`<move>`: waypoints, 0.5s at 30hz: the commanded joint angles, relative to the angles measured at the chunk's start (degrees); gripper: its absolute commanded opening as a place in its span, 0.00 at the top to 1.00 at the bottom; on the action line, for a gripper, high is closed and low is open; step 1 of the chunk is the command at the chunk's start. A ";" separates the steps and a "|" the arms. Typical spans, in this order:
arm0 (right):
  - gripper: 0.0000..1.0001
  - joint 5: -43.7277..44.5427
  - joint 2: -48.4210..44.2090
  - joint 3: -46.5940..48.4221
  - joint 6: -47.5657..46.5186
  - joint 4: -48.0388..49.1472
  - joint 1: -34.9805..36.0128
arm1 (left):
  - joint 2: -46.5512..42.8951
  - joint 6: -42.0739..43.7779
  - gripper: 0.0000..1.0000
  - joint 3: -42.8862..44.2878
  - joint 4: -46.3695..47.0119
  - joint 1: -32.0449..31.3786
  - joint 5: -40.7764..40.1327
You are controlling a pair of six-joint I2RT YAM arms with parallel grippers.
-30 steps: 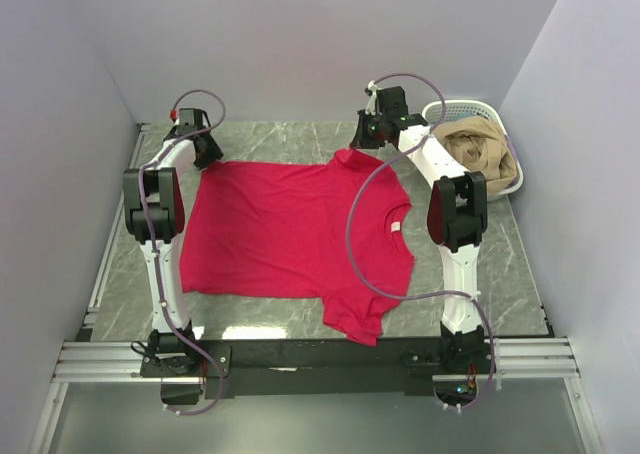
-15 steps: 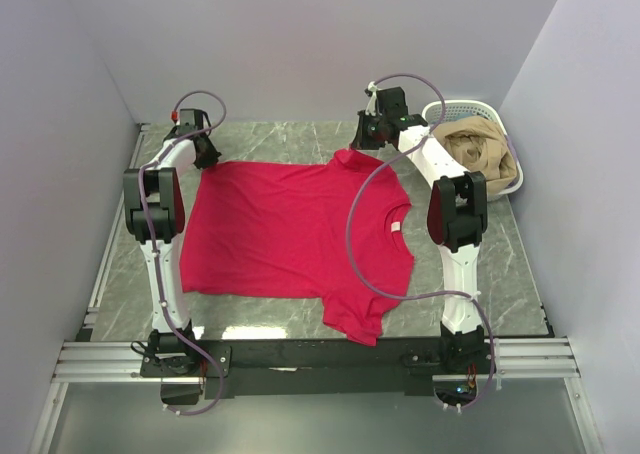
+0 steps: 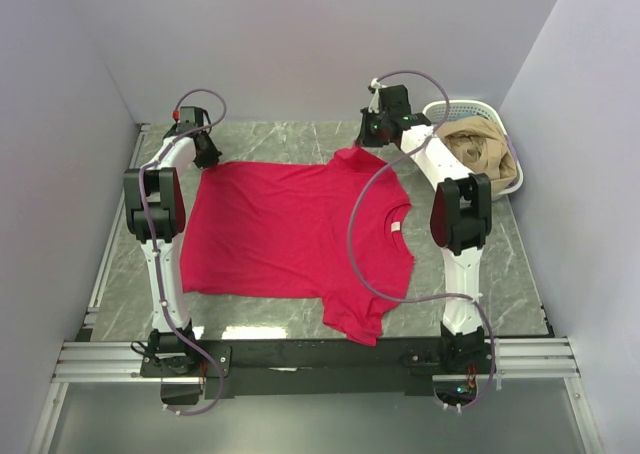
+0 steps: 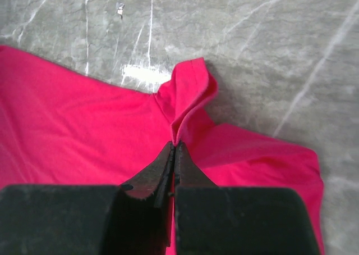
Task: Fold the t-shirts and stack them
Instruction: Fold the tshirt
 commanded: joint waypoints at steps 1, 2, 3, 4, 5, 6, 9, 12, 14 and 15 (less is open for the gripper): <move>1.00 1.85 -8.01 -2.82 -1.73 1.43 -0.06 | -6.22 1.36 0.99 -0.31 1.06 -0.09 0.57; 1.00 1.76 -9.93 -4.05 -1.90 1.51 -0.06 | -6.92 1.28 0.99 -1.80 1.23 -0.18 0.40; 1.00 2.02 -10.91 -5.46 -1.91 1.95 0.02 | -8.41 1.28 0.99 -2.51 1.32 -0.09 -0.13; 1.00 2.63 -12.83 -8.17 -1.91 2.39 -0.06 | -9.20 1.36 0.99 -3.30 1.85 0.00 -0.31; 1.00 3.51 -13.64 -9.24 -1.91 2.22 0.02 | -9.91 1.36 0.99 -4.52 1.85 0.00 -0.57; 1.00 3.69 -14.43 -11.08 -2.08 1.78 -0.06 | -11.39 1.28 0.99 -5.23 1.94 0.08 -0.92; 1.00 3.78 -16.63 -14.51 -2.43 1.51 -0.06 | -13.08 1.71 0.99 -6.73 2.03 0.17 -1.19; 1.00 4.83 -18.30 -17.50 -2.00 1.43 -0.06 | -14.13 1.80 0.99 -7.87 1.24 0.17 -1.89; 1.00 4.40 -19.09 -18.91 -1.82 1.34 -0.06 | -14.74 1.54 0.99 -9.45 1.06 0.17 -2.24; 1.00 4.22 -19.35 -20.22 -1.47 1.25 0.02 | -15.01 1.37 0.99 -10.07 0.71 0.17 -2.42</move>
